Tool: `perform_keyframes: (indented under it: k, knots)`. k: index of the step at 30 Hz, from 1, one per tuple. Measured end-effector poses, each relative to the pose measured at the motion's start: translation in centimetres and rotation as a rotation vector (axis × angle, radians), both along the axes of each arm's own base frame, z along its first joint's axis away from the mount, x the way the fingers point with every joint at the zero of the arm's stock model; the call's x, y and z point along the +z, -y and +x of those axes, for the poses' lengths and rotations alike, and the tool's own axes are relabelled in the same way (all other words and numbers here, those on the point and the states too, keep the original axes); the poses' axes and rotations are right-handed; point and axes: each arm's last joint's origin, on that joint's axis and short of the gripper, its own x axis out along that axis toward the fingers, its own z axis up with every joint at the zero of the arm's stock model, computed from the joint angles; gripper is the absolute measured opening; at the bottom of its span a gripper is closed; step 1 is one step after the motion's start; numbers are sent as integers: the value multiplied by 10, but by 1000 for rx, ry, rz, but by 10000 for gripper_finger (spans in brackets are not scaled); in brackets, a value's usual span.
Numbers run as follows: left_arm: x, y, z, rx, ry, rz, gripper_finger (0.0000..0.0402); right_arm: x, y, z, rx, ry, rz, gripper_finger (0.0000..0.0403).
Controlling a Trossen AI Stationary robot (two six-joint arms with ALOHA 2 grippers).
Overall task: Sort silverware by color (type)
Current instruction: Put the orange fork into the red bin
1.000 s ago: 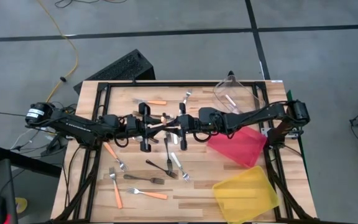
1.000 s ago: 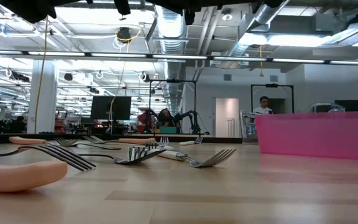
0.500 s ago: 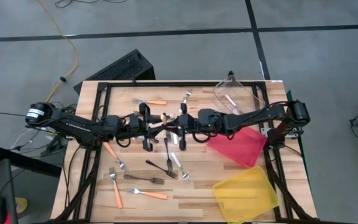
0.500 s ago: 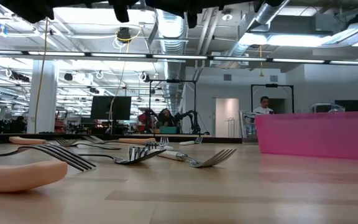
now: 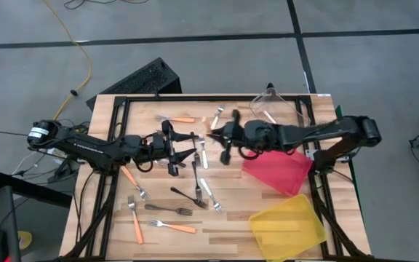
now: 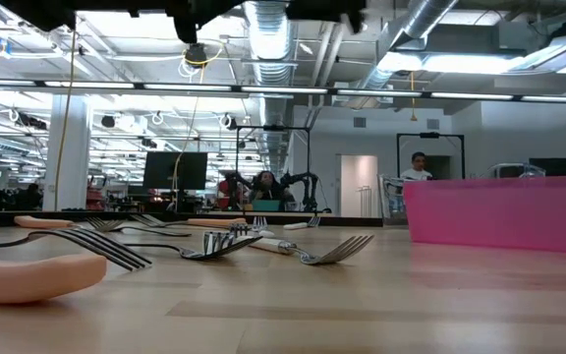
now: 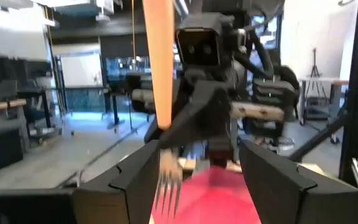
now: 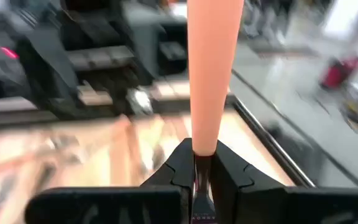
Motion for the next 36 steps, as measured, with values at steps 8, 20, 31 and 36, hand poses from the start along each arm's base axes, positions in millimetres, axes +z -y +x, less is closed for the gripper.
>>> perform_keyframes:
  k: [8, 20, 31, 36]
  knots:
    - [5, -3, -19, 36, -88, -74, 206, 17, 8, -63, -222, -139, 113, 49]
    - [0, -5, -25, 88, -157, -116, 206, -27, 5, -107, -473, -549, 338, 49]
    - [-1, -5, -25, 83, -167, -130, 206, -88, -13, -126, -453, -790, 486, 49]
    - [-2, -5, -24, 83, -175, -129, 206, -115, -18, -134, -409, -894, 526, 50]
